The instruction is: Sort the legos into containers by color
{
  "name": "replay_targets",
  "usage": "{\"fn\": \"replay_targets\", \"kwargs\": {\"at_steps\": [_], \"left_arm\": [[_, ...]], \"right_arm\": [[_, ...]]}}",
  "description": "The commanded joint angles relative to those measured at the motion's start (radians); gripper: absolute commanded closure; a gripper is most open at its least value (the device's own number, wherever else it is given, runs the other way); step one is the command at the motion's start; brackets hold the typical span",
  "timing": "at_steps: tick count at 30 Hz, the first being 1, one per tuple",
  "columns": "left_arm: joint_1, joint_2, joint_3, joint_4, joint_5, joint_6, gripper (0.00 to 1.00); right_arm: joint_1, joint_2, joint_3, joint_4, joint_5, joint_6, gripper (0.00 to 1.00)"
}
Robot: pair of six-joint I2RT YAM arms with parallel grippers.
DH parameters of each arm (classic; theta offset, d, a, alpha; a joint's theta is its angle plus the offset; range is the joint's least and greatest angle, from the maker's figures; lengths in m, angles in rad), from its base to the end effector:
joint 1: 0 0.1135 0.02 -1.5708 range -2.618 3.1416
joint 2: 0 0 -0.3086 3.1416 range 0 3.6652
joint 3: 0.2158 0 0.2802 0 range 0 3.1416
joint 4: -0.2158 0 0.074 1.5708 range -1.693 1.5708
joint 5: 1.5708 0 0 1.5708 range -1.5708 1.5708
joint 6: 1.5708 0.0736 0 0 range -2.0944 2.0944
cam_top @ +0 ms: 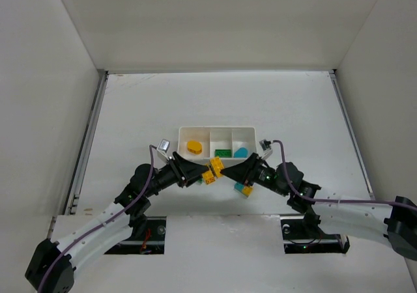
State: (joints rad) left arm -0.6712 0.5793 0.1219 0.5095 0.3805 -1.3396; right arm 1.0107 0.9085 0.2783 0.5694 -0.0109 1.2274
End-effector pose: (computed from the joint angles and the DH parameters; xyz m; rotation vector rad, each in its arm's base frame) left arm 0.1208 -0.1308 0.2228 -0.2482 1.8407 -1.8071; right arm 0.1237 0.1987 0.2351 0.1996 1.9271 1.6448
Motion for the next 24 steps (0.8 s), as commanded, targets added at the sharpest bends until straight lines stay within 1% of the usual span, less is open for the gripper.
{"fn": "replay_targets", "kwargs": {"at_steps": [1,7,9,11,14,18,21,24], "left_arm": [[0.019,0.001,-0.021,0.04,0.003,0.037,0.82],[0.028,0.022,-0.022,0.035,0.003,0.065,0.82],[0.037,0.005,-0.018,0.032,0.012,0.065,0.82],[0.061,-0.036,0.001,-0.005,0.02,0.068,0.83],[0.13,-0.11,0.05,-0.118,0.017,0.1,0.83],[0.247,-0.208,0.114,-0.262,-0.035,0.117,0.83],[0.321,-0.231,0.15,-0.321,-0.032,0.105,0.82],[0.365,-0.223,0.156,-0.324,0.004,0.073,0.82]], "right_arm": [[-0.039,-0.06,-0.004,0.103,-0.032,0.03,0.7],[-0.09,-0.105,0.018,0.041,-0.052,0.026,0.7],[-0.117,-0.1,0.039,-0.008,-0.041,-0.011,0.7],[-0.151,-0.065,0.082,-0.074,-0.031,-0.066,0.7],[-0.183,0.045,0.189,-0.158,-0.009,-0.189,0.7],[-0.183,0.205,0.321,-0.187,0.028,-0.284,0.7],[-0.182,0.327,0.404,-0.19,0.029,-0.304,0.7],[-0.165,0.447,0.478,-0.19,0.032,-0.324,0.69]]}}
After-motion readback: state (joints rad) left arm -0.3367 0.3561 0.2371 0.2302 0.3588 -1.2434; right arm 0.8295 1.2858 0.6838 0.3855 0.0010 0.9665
